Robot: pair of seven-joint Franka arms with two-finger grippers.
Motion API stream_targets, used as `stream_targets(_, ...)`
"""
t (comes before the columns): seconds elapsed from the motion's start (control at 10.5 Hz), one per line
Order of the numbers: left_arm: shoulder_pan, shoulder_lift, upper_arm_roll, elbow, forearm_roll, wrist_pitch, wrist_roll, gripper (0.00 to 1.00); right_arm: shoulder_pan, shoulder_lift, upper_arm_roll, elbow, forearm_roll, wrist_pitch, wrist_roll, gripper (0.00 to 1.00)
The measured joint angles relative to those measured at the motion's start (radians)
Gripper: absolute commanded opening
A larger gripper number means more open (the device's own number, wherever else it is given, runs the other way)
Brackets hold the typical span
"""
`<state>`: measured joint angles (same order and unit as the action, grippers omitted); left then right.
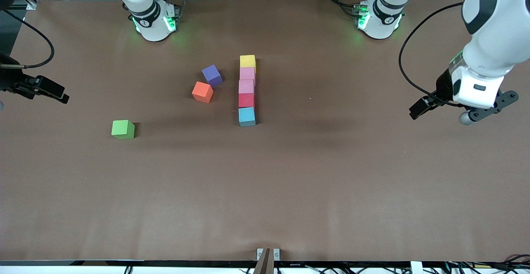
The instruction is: Arrange blocks into number 1
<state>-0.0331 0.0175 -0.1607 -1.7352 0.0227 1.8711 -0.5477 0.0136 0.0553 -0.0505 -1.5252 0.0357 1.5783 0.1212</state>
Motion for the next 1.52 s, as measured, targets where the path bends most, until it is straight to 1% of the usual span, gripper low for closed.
stream_targets(0.28,0.0,-0.003,-0.003,0.112,0.0,-0.123,0.193,1.0,0.0,0.0,0.0,0.004,0.001,-0.001,0.0,1.0)
stream_targets(0.57,0.003,-0.004,0.001,0.205,-0.012,-0.284,0.245,1.0,0.0,0.0,0.0,0.009,0.002,-0.011,0.0,1.0)
stream_targets(0.76,0.004,-0.004,0.018,0.236,-0.014,-0.352,0.296,1.0,0.0,0.0,-0.001,0.011,0.002,-0.035,0.0,1.0)
stream_targets(0.95,0.005,-0.004,0.023,0.248,-0.008,-0.371,0.324,1.0,0.0,0.0,-0.001,0.011,0.002,-0.039,0.0,1.0)
stream_targets(1.52,0.005,-0.003,0.023,0.249,-0.001,-0.373,0.33,1.0,0.0,0.0,-0.001,0.011,0.002,-0.039,0.0,1.0)
